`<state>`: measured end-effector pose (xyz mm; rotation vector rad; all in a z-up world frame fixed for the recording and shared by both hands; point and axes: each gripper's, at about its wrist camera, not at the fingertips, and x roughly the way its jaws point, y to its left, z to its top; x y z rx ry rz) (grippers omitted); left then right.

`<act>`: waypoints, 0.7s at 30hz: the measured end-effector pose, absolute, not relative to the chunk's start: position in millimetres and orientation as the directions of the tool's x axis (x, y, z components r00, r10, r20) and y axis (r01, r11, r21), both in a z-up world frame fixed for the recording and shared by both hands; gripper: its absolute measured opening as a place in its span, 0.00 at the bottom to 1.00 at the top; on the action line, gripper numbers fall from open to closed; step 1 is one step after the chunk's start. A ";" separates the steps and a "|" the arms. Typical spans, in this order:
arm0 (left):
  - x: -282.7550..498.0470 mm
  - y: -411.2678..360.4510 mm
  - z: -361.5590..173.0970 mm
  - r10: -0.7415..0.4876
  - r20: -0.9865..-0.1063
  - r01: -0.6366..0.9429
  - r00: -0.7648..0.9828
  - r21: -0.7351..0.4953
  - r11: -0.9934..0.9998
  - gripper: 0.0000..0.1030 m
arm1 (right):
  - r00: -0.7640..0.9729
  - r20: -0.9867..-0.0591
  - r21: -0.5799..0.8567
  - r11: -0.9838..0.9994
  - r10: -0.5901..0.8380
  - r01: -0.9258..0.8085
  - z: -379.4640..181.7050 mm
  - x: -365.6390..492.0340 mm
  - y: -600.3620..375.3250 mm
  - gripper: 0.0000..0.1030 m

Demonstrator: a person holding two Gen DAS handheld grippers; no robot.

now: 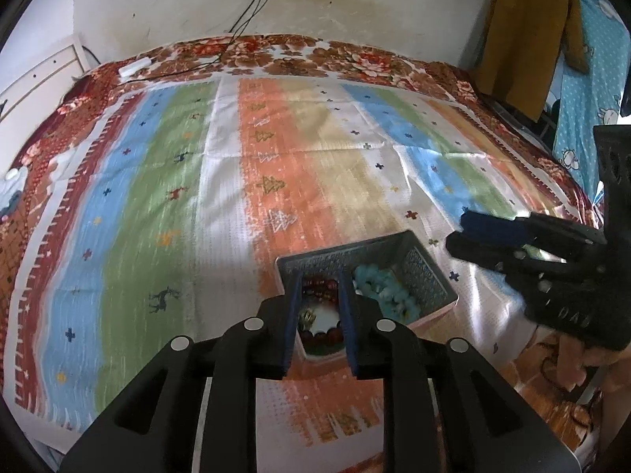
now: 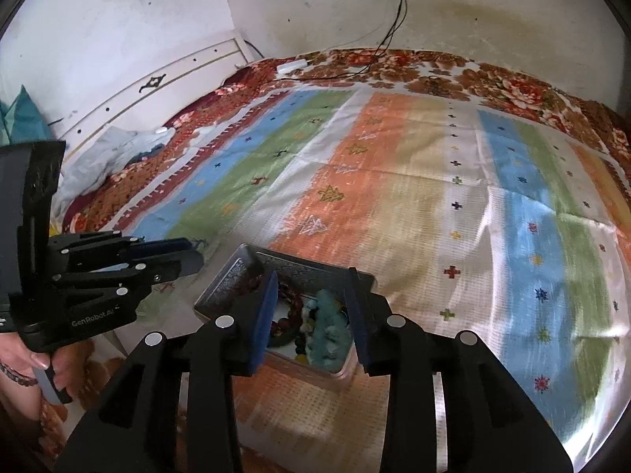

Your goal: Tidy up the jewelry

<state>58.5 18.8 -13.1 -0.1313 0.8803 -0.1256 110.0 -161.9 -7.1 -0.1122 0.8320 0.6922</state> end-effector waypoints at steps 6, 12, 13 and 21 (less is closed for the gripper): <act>48.2 18.9 -18.3 -0.161 -0.764 0.052 0.625 -0.165 0.985 0.34 | 0.484 -0.708 0.162 0.785 0.514 -0.598 -11.5 102.8 -170.0 0.42; 39.6 16.3 -18.3 -0.157 -0.758 0.069 0.633 -0.147 0.987 0.51 | 0.489 -0.709 0.175 0.799 0.507 -0.575 -17.6 95.4 -181.9 0.54; 38.0 15.9 -17.7 -0.160 -0.755 0.073 0.636 -0.148 0.986 0.53 | 0.489 -0.710 0.177 0.800 0.507 -0.573 -18.7 93.7 -184.1 0.55; 27.3 11.9 -15.2 -0.168 -0.734 0.087 0.658 -0.147 0.985 0.69 | 0.513 -0.697 0.172 0.811 0.501 -0.558 -19.0 80.9 -193.6 0.68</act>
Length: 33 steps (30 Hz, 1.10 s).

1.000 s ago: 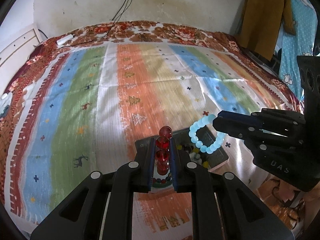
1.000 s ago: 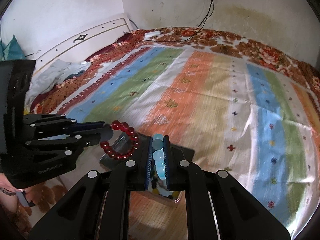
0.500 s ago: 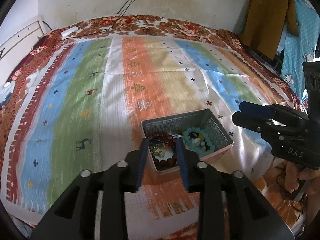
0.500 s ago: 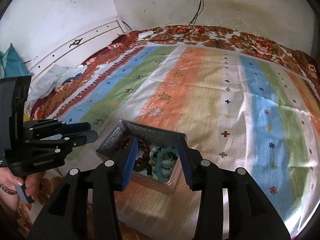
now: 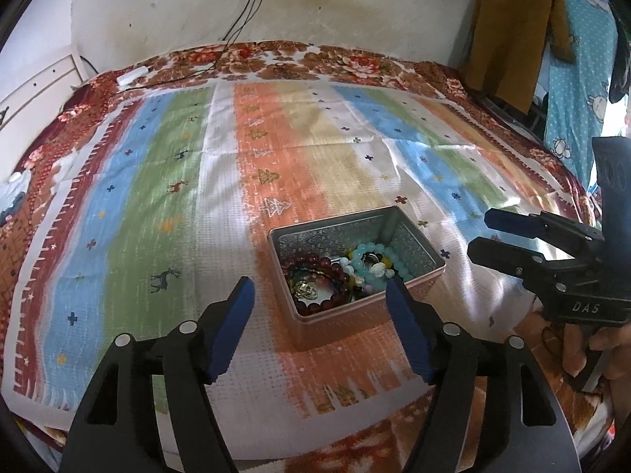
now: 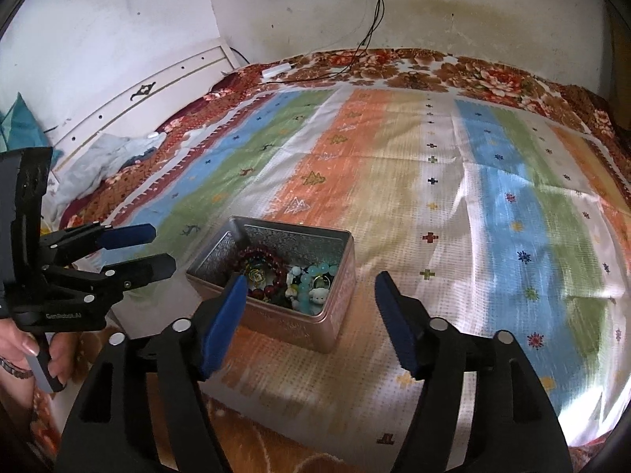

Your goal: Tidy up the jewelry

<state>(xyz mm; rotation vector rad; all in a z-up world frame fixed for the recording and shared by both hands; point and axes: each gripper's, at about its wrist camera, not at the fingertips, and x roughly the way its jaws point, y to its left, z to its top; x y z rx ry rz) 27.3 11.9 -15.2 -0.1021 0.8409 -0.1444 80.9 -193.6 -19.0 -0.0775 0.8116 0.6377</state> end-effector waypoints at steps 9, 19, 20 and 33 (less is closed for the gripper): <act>11.2 6.9 -11.2 -0.151 -0.688 0.087 0.710 -0.127 0.988 0.86 | 0.565 -0.663 0.144 0.825 0.491 -0.547 -14.6 61.6 -202.6 0.84; 0.2 9.7 -5.4 -0.154 -0.626 0.088 0.765 -0.135 0.987 0.94 | 0.623 -0.629 0.102 0.844 0.466 -0.527 -11.3 46.8 -210.6 0.92; -1.2 10.2 -5.3 -0.154 -0.621 0.087 0.769 -0.136 0.987 0.94 | 0.626 -0.625 0.102 0.843 0.467 -0.527 -11.1 45.5 -211.0 0.93; -11.1 -5.4 -6.0 -0.124 -0.598 0.115 0.792 -0.054 0.992 0.94 | 0.601 -0.612 0.140 0.818 0.514 -0.557 -12.5 47.1 -210.2 0.93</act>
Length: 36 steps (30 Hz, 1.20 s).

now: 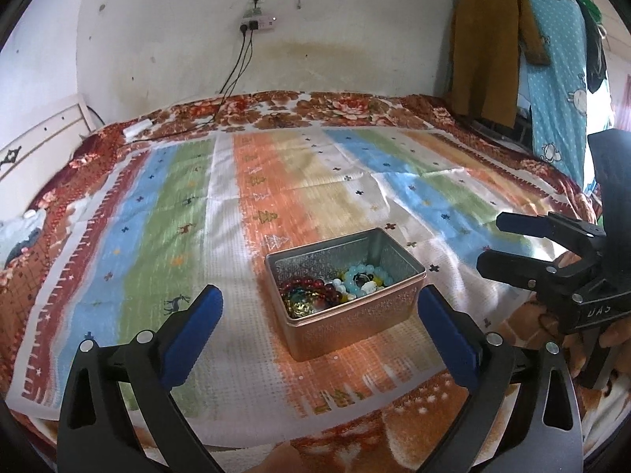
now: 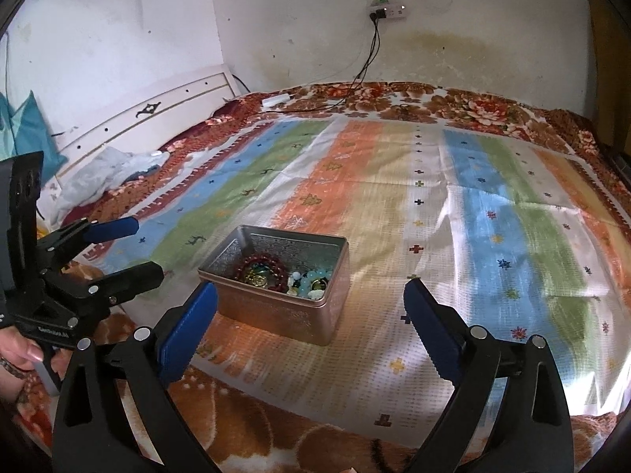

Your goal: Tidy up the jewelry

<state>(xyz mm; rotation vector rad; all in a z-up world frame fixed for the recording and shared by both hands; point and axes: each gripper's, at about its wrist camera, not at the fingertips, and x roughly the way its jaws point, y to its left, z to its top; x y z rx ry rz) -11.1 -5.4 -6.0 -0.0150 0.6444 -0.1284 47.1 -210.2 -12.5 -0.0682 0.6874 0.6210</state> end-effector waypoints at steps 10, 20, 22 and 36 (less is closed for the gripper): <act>-10.3 1.7 -6.4 -0.132 -0.605 0.097 0.785 -0.091 0.991 0.94 | 0.577 -0.633 0.154 0.814 0.516 -0.560 -17.7 49.0 -206.7 0.93; -10.0 -0.3 -7.3 -0.139 -0.603 0.103 0.785 -0.093 0.990 0.94 | 0.579 -0.630 0.159 0.816 0.518 -0.556 -16.8 48.4 -207.9 0.93; -10.1 -0.5 -7.2 -0.132 -0.604 0.098 0.786 -0.089 0.991 0.94 | 0.580 -0.629 0.159 0.816 0.518 -0.556 -16.7 48.3 -207.8 0.93; -11.2 -1.9 -8.1 -0.110 -0.610 0.086 0.785 -0.069 0.994 0.94 | 0.585 -0.633 0.127 0.814 0.506 -0.566 -19.0 47.0 -203.7 0.93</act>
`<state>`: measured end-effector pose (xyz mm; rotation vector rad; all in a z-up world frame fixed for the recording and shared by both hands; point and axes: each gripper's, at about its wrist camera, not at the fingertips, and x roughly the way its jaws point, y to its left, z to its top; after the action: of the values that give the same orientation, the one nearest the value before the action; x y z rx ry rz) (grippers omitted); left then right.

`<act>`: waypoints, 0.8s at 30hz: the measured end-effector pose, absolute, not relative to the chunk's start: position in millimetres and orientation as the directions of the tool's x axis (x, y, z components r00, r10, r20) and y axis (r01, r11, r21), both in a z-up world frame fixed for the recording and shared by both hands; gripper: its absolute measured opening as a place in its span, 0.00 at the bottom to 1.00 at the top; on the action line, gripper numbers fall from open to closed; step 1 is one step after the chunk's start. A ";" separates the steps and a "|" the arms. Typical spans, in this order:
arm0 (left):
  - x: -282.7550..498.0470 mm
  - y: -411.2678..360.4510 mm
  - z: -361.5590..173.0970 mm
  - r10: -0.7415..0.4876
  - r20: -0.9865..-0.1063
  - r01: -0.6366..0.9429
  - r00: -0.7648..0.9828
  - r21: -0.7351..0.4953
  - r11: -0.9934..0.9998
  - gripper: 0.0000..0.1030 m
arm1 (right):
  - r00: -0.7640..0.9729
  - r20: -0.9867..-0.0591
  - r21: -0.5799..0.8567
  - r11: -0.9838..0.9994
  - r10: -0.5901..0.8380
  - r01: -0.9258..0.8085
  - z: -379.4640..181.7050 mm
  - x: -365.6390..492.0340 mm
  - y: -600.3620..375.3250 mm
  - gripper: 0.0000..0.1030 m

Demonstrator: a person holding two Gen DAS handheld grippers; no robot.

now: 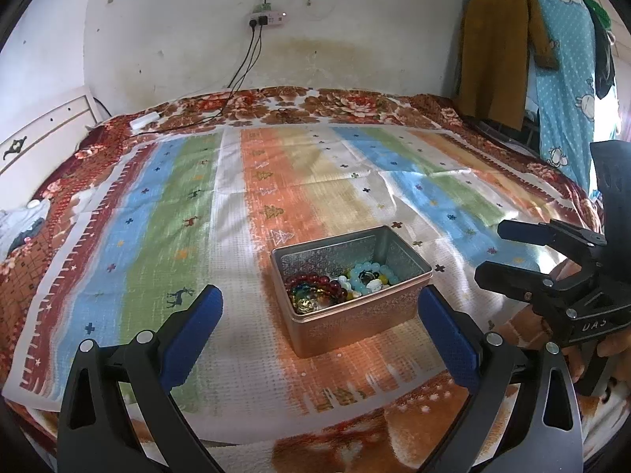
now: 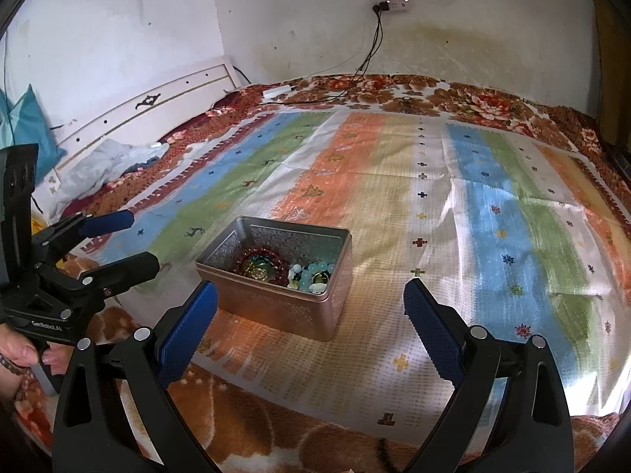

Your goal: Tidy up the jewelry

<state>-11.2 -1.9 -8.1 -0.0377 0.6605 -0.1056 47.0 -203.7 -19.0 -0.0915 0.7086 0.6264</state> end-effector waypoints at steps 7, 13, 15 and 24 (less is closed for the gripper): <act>-10.9 -1.8 -8.4 -0.111 -0.611 0.085 0.784 -0.071 0.994 0.94 | 0.584 -0.633 0.136 0.816 0.508 -0.561 -19.0 46.9 -204.7 0.93; -10.8 -1.7 -8.4 -0.111 -0.611 0.086 0.784 -0.070 0.994 0.94 | 0.584 -0.635 0.132 0.816 0.506 -0.563 -19.2 47.1 -204.5 0.93; -10.9 -1.6 -8.4 -0.112 -0.611 0.086 0.784 -0.072 0.994 0.94 | 0.584 -0.635 0.134 0.816 0.506 -0.562 -19.6 47.2 -204.9 0.93; -10.4 -1.3 -8.8 -0.115 -0.614 0.087 0.781 -0.074 0.993 0.94 | 0.583 -0.637 0.134 0.817 0.505 -0.561 -20.3 47.4 -205.5 0.93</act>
<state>-10.4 -1.3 -8.8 -0.0422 0.6655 -0.1091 47.4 -205.5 -20.3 -0.0849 0.7157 0.6234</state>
